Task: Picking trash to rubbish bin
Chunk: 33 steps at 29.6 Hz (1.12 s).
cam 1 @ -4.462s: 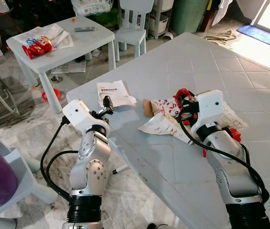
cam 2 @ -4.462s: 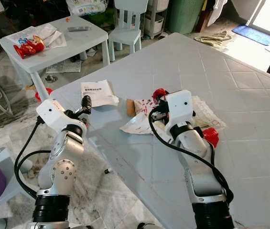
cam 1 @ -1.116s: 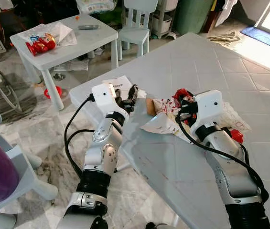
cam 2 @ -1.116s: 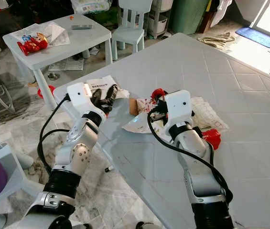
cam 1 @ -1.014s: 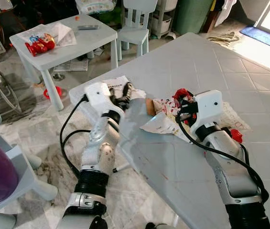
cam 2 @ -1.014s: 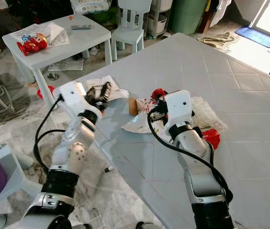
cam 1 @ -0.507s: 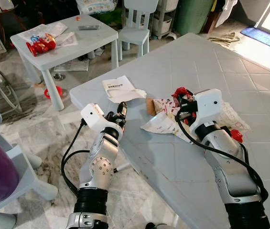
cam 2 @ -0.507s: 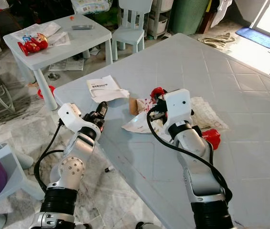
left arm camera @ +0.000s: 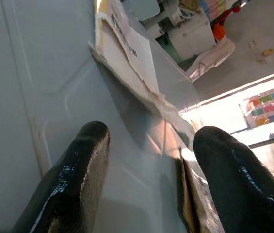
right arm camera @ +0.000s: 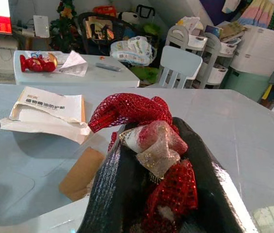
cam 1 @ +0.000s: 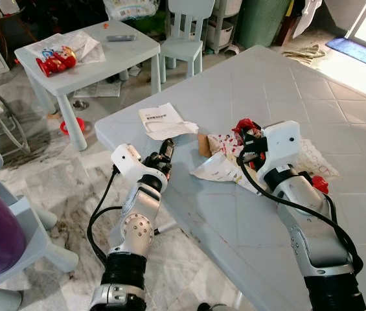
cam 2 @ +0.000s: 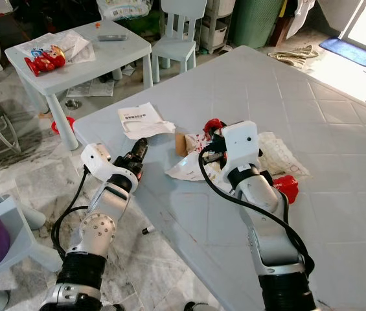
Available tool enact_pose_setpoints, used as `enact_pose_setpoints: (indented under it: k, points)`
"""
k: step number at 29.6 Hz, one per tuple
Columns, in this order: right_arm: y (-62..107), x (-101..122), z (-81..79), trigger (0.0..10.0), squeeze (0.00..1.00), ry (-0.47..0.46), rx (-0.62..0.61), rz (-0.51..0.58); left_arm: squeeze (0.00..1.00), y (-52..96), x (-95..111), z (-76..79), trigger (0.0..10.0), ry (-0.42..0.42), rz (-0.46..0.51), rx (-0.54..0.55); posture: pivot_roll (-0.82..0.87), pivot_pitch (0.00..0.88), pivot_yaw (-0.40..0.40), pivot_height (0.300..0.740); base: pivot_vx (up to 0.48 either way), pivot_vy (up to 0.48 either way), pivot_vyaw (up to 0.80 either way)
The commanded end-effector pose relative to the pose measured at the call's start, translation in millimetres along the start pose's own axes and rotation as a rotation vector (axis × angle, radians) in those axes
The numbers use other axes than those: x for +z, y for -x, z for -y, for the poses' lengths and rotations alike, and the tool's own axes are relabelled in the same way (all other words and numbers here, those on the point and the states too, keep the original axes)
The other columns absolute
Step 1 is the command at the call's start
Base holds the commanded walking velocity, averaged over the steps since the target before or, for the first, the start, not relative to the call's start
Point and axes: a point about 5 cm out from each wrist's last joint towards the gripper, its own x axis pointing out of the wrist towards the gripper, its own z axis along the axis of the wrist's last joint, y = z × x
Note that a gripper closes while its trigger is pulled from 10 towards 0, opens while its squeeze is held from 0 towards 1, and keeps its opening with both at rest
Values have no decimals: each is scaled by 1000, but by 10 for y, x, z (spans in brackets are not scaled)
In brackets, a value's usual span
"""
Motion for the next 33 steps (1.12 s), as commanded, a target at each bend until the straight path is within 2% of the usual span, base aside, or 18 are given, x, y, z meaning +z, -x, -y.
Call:
enact_pose_setpoints:
  k: [1, 4, 9, 19, 20, 21, 22, 23, 30, 33]
  points:
    - [20, 9, 20, 0, 0, 3, -10, 2, 0, -186, -127, 479, 10000, 74, -32, -100, -55, 123, -86, 740, 0, 0, 0]
    - [26, 12, 23, 0, 0, 4, -11, 2, 0, -219, -104, 464, 10000, 74, -28, -104, -57, 127, -87, 740, 0, 0, 0]
    - [43, 4, 18, 0, 0, 3, -14, -2, 0, -330, -10, 494, 10000, 20, -16, -137, -57, 133, -85, 740, 0, 0, 0]
    - [43, 5, 5, 0, 0, -1, -15, -4, 0, -385, -24, 452, 10000, 13, -39, -132, -57, 139, -83, 740, 0, 0, 0]
    - [44, 4, 3, 0, 0, -2, -15, -5, 0, -391, -30, 451, 5765, 19, -40, -137, -57, 140, -83, 740, 0, 0, 0]
    - [44, 4, 3, 0, 0, -2, -15, -5, 0, -391, -30, 451, 5765, 19, -40, -137, -57, 140, -83, 740, 0, 0, 0]
    - [44, 3, 2, 0, 0, -3, -15, -5, 0, -393, -36, 452, 2549, 21, -43, -140, -57, 140, -83, 740, 0, 0, 0]
    - [44, 3, 3, 0, 0, -3, -15, -5, 0, -392, -44, 461, 0, 26, -46, -150, -57, 140, -83, 740, 0, 0, 0]
    - [38, -1, 0, 0, 0, -4, -15, -4, 0, -393, -52, 496, 0, 29, -41, -181, -55, 137, -81, 740, 0, 0, 0]
    - [35, 0, -1, 0, 0, -5, -15, -4, 0, -383, -24, 543, 0, -30, -29, -214, -51, 134, -81, 740, 0, 0, 0]
